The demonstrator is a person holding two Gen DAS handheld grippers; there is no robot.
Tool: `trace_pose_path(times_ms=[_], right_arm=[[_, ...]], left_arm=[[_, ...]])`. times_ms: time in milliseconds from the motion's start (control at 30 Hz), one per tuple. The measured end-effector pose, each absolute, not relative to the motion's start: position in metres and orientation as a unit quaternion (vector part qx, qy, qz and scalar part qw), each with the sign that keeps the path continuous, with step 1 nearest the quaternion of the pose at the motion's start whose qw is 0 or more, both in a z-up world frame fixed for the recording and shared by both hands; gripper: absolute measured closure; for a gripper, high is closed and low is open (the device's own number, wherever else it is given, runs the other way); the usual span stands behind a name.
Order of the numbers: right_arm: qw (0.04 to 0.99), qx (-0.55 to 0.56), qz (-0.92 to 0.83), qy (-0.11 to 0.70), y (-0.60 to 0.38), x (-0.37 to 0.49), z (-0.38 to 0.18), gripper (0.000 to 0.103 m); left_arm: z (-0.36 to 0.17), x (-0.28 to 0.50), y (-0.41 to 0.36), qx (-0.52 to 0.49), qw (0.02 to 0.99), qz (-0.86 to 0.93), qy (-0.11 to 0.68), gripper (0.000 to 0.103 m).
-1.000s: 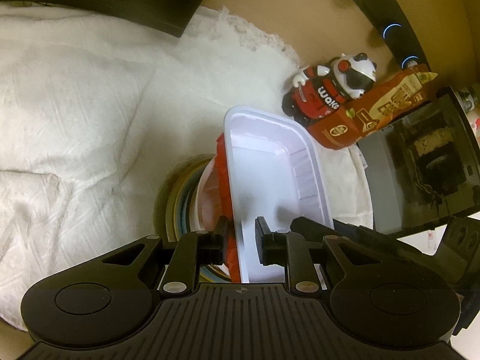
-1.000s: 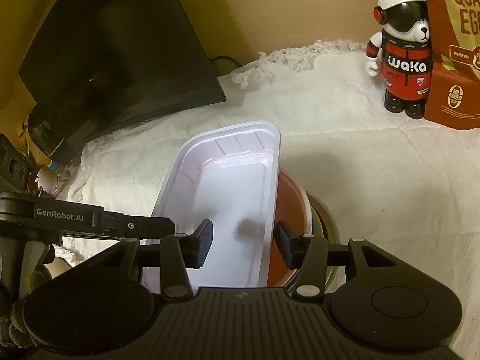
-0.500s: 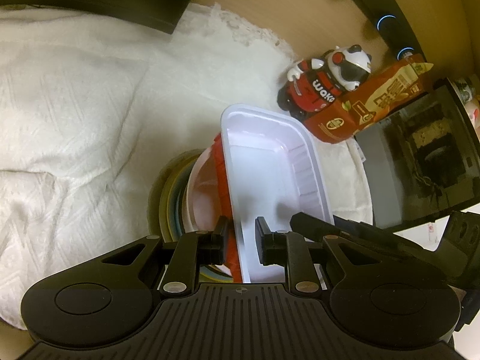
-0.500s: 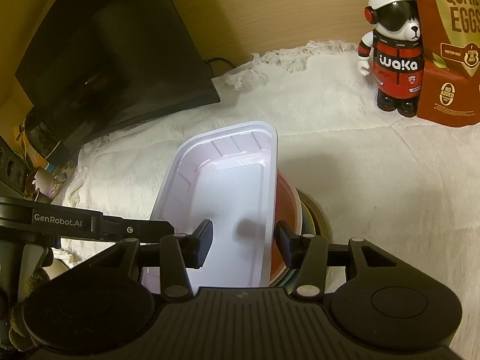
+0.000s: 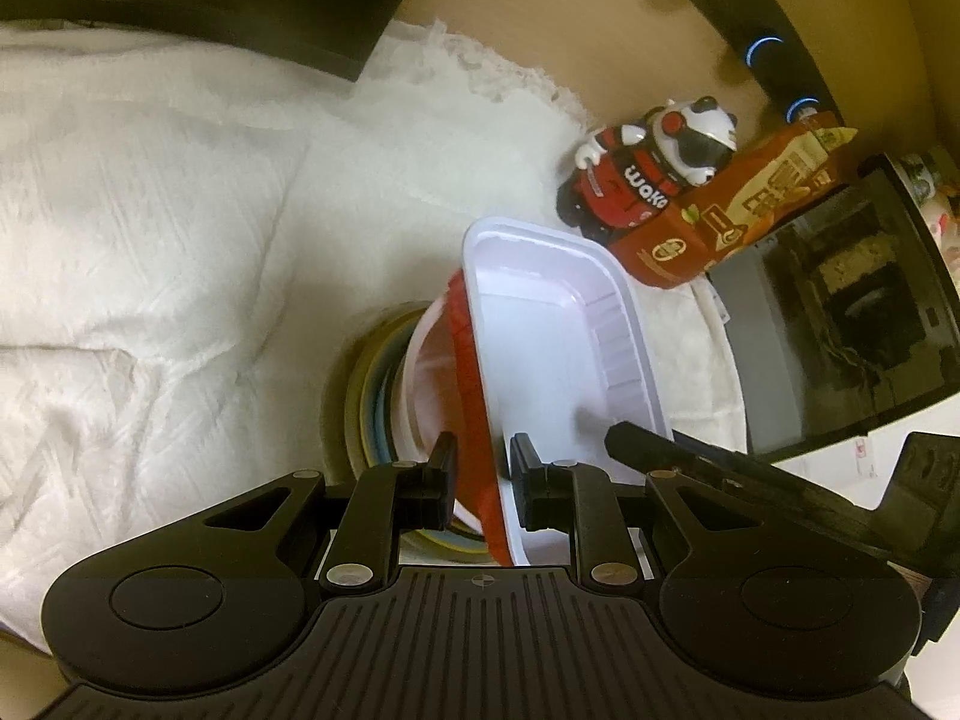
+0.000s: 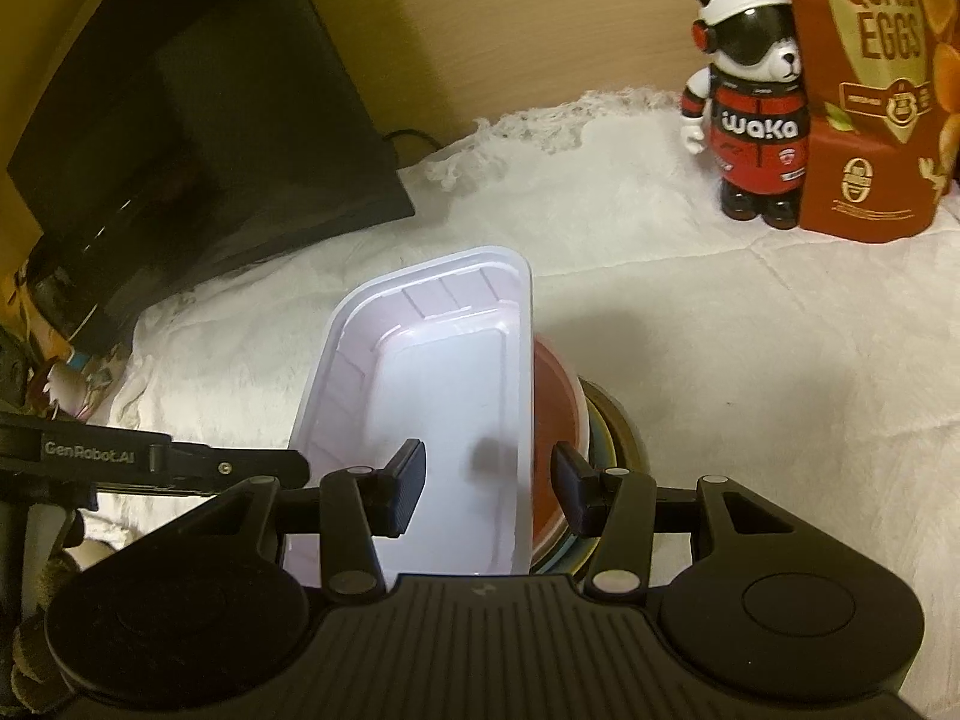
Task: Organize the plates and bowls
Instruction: 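Lower the lavender tray onto the top of the bowl stack with both tools, then open both tools to release the lavender tray on the stack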
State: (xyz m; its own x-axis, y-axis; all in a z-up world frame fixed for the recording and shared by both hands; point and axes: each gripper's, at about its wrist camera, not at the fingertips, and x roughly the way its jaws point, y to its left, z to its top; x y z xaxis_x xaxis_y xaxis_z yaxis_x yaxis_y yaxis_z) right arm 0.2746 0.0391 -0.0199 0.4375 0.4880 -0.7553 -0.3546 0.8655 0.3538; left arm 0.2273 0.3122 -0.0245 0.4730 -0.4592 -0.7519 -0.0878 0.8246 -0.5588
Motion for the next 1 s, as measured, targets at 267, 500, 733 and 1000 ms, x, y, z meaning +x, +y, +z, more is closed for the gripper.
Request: trace_pose_path(times_ms=[267,500,733,1000], right_arm=[[0.88,0.049,0.177,0.439,0.047,0.252,-0.006,0.056],[0.898,0.066,0.145,0.411,0.038,0.226,0.007,0.056],[0.939,0.013,0.156,0.306,0.016,0.18,0.027,0.036],[0.925,-0.006,0.22,0.31,-0.031,0.126,0.003,0.027]], left_arm=[[-0.019,0.225,0.331,-0.269,0.826,-0.139,0.475,0.082],[-0.018,0.201,0.333,-0.27,0.855,-0.137,0.421,0.082],[0.006,0.133,0.292,-0.211,0.914,-0.084,0.337,0.082],[-0.015,0.048,0.222,-0.19,0.922,-0.041,0.336,0.087]])
